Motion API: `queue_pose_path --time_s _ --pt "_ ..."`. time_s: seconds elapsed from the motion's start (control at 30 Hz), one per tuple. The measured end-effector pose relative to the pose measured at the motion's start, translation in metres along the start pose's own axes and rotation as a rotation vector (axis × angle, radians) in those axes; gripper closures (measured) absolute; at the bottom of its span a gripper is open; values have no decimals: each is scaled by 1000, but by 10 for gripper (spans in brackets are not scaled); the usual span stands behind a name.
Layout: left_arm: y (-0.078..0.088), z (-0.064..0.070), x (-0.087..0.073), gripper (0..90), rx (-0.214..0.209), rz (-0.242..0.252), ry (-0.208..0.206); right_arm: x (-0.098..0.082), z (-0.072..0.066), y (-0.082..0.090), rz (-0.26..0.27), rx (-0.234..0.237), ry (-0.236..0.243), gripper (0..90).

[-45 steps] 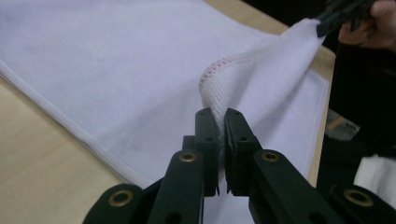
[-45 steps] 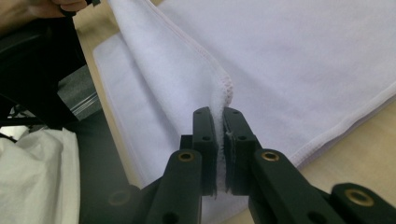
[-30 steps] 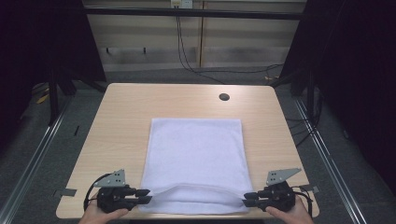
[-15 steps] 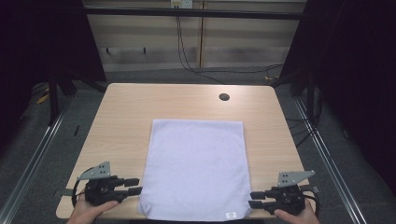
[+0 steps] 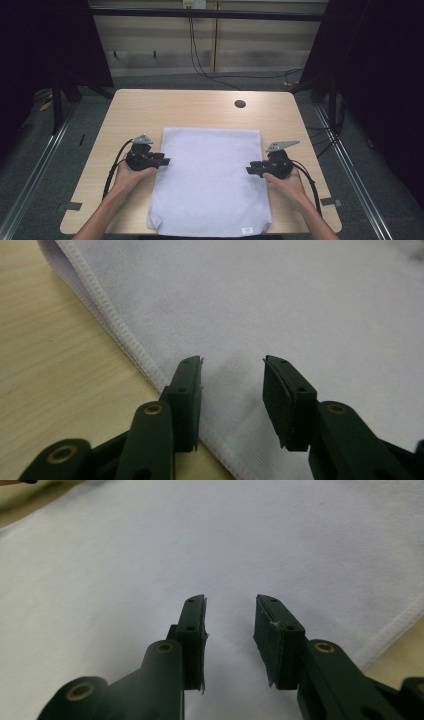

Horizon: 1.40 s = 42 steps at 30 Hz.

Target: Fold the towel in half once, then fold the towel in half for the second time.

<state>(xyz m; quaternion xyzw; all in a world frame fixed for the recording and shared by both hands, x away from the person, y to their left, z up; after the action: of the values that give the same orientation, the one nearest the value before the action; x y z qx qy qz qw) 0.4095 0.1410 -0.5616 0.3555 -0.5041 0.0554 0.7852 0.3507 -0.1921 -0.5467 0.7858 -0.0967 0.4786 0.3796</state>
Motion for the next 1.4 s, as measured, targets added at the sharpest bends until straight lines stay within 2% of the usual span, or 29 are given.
queue_pose_path --time_s 0.03,0.07,0.1,0.13,0.17,0.2,0.27,0.3,0.33,0.37,0.4,0.5,0.57,0.6,0.77,0.8,0.83,0.87,0.9,0.97,1.0,1.1,1.13,1.37,1.4 --pt "0 1 0 601 8 -4 -21 0 5 -3 0 -15 -8 653" --pt "0 1 0 609 8 -4 -21 -1 11 -6 -1 -36 -12 650" --pt "1 2 -2 609 24 -19 -67 -1 11 -6 -1 -36 -12 650" --pt "3 5 -5 682 49 -31 -134 -5 18 -8 -26 -54 -10 648" --pt "3 5 -5 687 49 -31 -134 -8 18 -9 -38 -60 -2 646" --pt "6 8 -7 705 58 -30 -108 -9 18 -9 -34 -62 10 646" --pt "9 12 -11 747 57 -21 -94 -10 15 -8 -45 -73 31 646" --pt "9 12 -11 764 57 -21 -94 -10 15 -8 -45 -73 31 646" --pt "12 16 -14 802 63 -20 -97 -11 13 -8 -51 -100 67 647" --pt "13 18 -15 819 64 -21 -103 -11 13 -9 -52 -106 66 657" --pt "14 19 -15 835 58 -31 -107 -11 14 -9 -57 -119 89 679" --pt "14 20 -17 847 39 -15 -79 -12 15 -8 -55 -131 85 742" --pt "15 21 -17 852 35 -14 -70 -12 16 -8 -53 -126 88 776" --pt "16 23 -18 854 31 -14 -79 -13 15 -6 -61 -119 80 831" --pt "21 34 -24 862 17 -23 -86 -19 8 1 -70 -86 62 860" --pt "25 42 -27 864 3 -38 -90 -23 3 6 -81 -75 67 863" --pt "25 42 -27 864 3 -38 -90 -23 3 6 -81 -75 67 863" --pt "29 48 -31 865 -12 -43 -88 -27 -4 11 -95 -70 75 863" --pt "29 48 -31 864 -12 -43 -88 -27 -4 11 -95 -70 75 863" --pt "34 55 -36 864 -34 -57 -85 -33 -13 18 -110 -53 73 860" --pt "36 58 -38 863 -40 -58 -82 -38 -20 23 -112 -29 62 856" --pt "45 68 -45 862 -79 -73 -74 -43 -25 29 -118 -13 55 849" --pt "50 72 -49 857 -96 -84 -64 -47 -30 33 -118 11 41 839" --pt "60 83 -55 821 -120 -111 -62 -55 -47 42 -170 38 47 800" --pt "64 84 -56 785 -118 -109 -64 -58 -53 45 -174 46 46 775"
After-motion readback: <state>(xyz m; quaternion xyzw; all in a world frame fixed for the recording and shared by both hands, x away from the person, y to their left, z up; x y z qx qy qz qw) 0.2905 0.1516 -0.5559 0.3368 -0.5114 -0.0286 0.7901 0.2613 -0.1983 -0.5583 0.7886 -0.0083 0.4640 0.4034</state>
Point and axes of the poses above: each handheld gripper's, and its own axes: y roughly backward along the jaws, x roughly out of its top, z roughly to its right, the point moved 9 cm from there along -y, roughly forward along the jaws, and after that the axes turned 12 degrees about z, right-handed, at the moved point
